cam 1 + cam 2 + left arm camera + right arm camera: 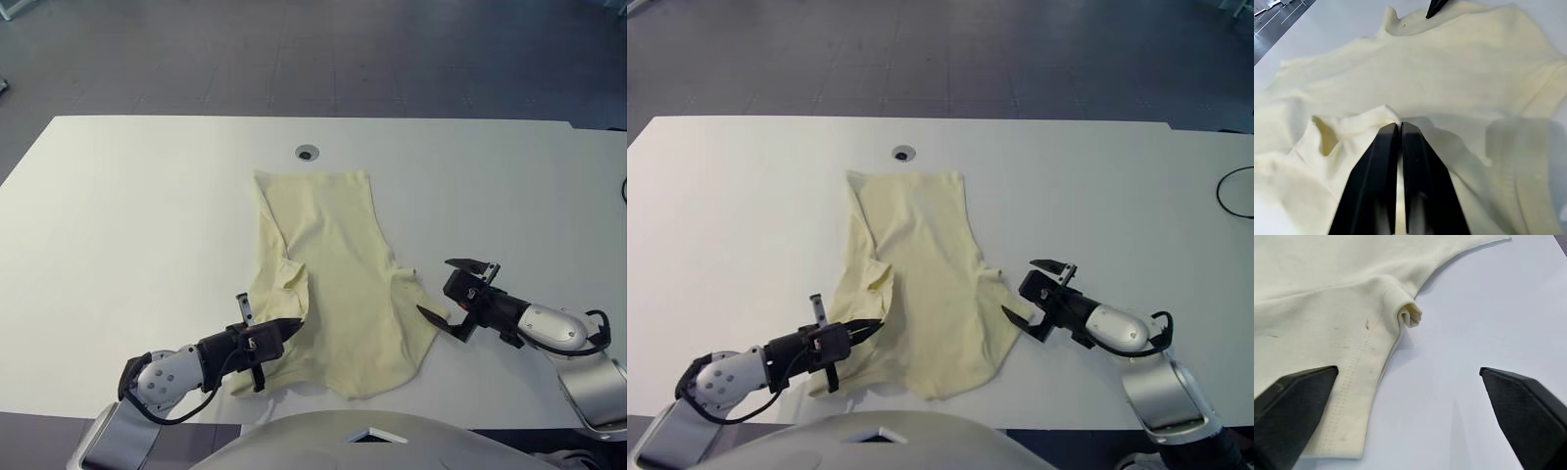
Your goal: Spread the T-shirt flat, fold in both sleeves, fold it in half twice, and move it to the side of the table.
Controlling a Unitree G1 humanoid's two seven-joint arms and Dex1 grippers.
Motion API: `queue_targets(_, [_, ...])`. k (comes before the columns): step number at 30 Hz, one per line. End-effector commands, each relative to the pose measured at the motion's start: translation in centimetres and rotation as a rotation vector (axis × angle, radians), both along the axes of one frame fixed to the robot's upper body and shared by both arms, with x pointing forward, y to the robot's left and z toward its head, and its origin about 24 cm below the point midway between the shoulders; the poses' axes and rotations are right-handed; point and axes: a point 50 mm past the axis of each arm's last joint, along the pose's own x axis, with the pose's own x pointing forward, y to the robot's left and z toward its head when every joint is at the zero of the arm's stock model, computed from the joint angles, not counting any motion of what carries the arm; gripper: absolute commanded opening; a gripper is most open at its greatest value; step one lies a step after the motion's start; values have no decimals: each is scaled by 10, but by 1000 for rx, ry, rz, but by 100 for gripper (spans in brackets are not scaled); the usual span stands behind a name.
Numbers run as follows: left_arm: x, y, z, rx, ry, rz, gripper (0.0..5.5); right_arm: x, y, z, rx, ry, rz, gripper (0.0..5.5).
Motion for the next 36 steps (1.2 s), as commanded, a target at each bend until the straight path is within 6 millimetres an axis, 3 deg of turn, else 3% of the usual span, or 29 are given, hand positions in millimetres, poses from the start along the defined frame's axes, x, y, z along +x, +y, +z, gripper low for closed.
queue_targets(1, [11, 12, 6, 62, -83, 62, 88, -6, -6, -9, -28, 58, -29, 540])
queue_targets(7, [18, 17, 33, -137, -131, 181, 180, -4, -6, -8, -29, 57, -28, 540])
queue_targets(11, [26, 27, 37, -171, -132, 252, 247, -3, -5, -7, -29, 51, -25, 540])
queue_targets(15, [41, 28, 24, -99, -171, 320, 307, -3, -4, -4, -21, 35, -24, 540])
queue_targets(21, [69, 8, -4, -69, -220, 347, 403, -6, -3, 2, 6, 15, -33, 540])
queue_targets(28, [89, 4, -19, -53, -255, 383, 508, -7, -2, 10, 32, 10, -31, 540])
queue_targets(30, [91, 11, -26, 24, -272, 397, 539, -9, -1, 6, 26, 27, -23, 540])
queue_targets(36, [80, 26, -36, 115, -241, 424, 539, -9, -1, -6, -4, 59, -14, 540])
